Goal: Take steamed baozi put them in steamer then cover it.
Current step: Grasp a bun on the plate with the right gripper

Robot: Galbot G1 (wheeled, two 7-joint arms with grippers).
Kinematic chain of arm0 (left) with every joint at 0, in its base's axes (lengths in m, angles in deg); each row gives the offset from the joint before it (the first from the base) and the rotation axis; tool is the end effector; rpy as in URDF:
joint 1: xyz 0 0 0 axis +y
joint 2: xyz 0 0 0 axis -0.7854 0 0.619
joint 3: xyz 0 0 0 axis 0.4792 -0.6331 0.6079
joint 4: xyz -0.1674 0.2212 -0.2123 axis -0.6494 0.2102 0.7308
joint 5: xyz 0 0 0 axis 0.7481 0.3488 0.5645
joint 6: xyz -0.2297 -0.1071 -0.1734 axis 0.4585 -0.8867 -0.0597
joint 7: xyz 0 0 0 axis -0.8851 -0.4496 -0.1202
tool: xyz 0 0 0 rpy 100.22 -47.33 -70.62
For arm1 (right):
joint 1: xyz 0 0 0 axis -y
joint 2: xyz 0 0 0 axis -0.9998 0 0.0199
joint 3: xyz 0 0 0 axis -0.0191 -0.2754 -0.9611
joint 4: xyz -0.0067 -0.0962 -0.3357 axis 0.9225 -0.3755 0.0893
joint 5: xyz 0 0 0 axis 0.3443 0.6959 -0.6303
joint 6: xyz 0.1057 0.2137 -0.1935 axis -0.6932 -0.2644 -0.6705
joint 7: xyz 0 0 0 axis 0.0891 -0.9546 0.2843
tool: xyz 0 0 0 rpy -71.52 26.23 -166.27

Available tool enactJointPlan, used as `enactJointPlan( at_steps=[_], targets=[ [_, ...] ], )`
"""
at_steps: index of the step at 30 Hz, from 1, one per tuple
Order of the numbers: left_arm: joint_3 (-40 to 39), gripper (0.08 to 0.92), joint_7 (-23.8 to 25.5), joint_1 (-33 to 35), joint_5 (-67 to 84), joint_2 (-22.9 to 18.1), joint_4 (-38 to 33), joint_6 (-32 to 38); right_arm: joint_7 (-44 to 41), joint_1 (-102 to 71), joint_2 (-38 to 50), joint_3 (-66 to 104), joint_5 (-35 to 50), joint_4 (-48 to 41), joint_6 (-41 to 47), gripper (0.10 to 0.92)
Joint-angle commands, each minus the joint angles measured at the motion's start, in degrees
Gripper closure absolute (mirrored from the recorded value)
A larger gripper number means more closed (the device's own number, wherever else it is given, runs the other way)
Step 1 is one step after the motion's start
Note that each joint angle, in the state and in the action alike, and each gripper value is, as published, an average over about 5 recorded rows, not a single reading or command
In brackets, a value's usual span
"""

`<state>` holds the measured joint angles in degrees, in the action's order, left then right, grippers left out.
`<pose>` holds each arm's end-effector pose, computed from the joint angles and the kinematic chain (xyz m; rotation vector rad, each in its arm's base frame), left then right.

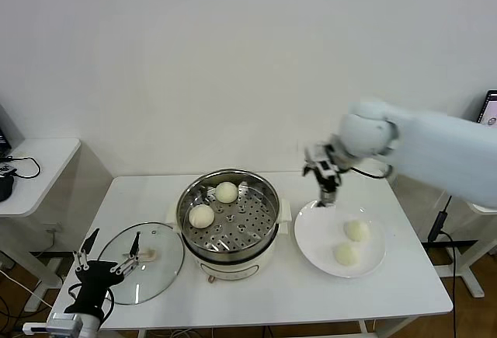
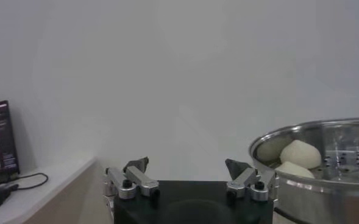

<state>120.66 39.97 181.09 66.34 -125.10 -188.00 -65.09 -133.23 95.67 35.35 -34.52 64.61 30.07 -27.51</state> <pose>0.0937 0.1056 -0.2609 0.0327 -3.0671 -0.3516 0.4352 -0.0606 -0.0267 1.3454 -1.3918 1.5795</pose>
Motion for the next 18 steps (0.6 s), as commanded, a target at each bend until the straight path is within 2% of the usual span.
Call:
enactJointPlan(
  at_steps=[1, 9, 18],
  targets=[
    [-0.74, 0.177, 0.06, 0.52, -0.94, -0.45, -0.03, -0.07, -2.61, -15.61, 15.21, 8.03, -12.29, 4.08, -5.5, 0.203],
    [-0.14, 0.177, -0.02, 0.84, -1.21, -0.78, 0.59, -0.09, -2.75, -33.11, 14.73, 19.33, -19.4, -0.47, -8.41, 0.203],
    [0.02, 0.177, -0.02, 0.91, -1.35, -1.1, 1.0, -0.07, -1.34, -37.0, 11.13, 19.81, -21.49, -4.21, -8.88, 0.203]
  ],
)
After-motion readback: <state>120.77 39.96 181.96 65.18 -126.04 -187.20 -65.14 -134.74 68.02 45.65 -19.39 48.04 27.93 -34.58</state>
